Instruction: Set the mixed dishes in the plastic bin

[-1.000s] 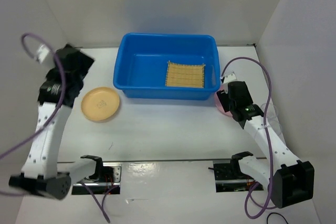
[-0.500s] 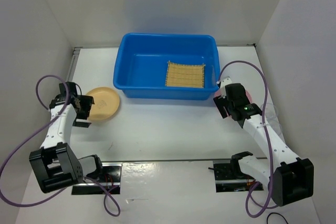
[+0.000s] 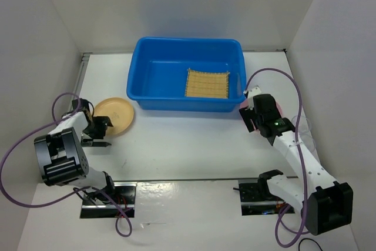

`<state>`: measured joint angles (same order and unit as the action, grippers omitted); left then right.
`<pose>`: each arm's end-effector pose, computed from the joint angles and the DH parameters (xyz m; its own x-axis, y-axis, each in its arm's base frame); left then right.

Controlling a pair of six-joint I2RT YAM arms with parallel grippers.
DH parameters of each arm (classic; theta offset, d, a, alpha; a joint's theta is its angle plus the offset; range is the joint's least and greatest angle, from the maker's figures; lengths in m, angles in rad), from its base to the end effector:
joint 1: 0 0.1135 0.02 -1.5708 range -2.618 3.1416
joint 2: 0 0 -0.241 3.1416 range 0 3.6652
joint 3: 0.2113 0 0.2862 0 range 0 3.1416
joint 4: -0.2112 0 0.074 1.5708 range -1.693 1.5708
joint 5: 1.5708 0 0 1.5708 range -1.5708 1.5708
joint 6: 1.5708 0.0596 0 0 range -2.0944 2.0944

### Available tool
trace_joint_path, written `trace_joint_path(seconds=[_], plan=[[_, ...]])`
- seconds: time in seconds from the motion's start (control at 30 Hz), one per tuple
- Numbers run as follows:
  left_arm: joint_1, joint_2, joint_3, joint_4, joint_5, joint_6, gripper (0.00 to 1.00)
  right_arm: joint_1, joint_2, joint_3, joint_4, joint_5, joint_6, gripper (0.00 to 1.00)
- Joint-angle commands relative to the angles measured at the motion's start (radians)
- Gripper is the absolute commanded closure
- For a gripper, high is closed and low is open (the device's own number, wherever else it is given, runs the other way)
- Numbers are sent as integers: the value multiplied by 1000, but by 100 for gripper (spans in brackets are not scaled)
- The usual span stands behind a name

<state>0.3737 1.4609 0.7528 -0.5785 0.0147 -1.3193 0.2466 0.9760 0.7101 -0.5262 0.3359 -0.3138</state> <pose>0.2635 0.1024 0.0884 0.1274 -0.9903 -0.0561 -0.9554 -0.1073 -0.2752 0.2591 0.0450 0.2048 -0.6547 -0.4653 -0.5957 -0.2187 0.8710 -0.4400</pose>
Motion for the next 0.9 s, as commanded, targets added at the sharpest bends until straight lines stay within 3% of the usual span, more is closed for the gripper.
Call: trace_joint_path(seconds=[0.0, 0.03, 0.07, 0.17, 0.2, 0.33, 0.5, 0.67, 0.8, 0.87], plan=[[4, 42, -9, 94, 13, -12, 12, 10, -34, -12, 31, 11, 4, 10], [4, 56, 0, 94, 22, -12, 19, 10, -45, -12, 31, 11, 4, 10], [4, 74, 0, 104, 31, -3, 45, 10, -45, -12, 31, 11, 4, 10], [4, 121, 25, 95, 40, 20, 83, 10, -56, -21, 40, 2, 4, 10], [4, 131, 34, 82, 41, 20, 100, 10, -65, -21, 40, 2, -5, 10], [4, 139, 91, -18, -13, 32, 100, 10, -74, -21, 40, -8, -5, 10], [13, -32, 253, -86, -142, -43, 100, 10, -74, -21, 40, -17, -5, 10], [13, -79, 558, -98, -165, -60, 100, 10, -74, -21, 40, -17, -15, 10], [-54, 68, 843, -78, -66, 47, 100, 10, -74, -21, 40, -17, -15, 10], [-125, 146, 1085, -139, -97, 160, 100, 10, -74, -21, 40, -17, -15, 10]])
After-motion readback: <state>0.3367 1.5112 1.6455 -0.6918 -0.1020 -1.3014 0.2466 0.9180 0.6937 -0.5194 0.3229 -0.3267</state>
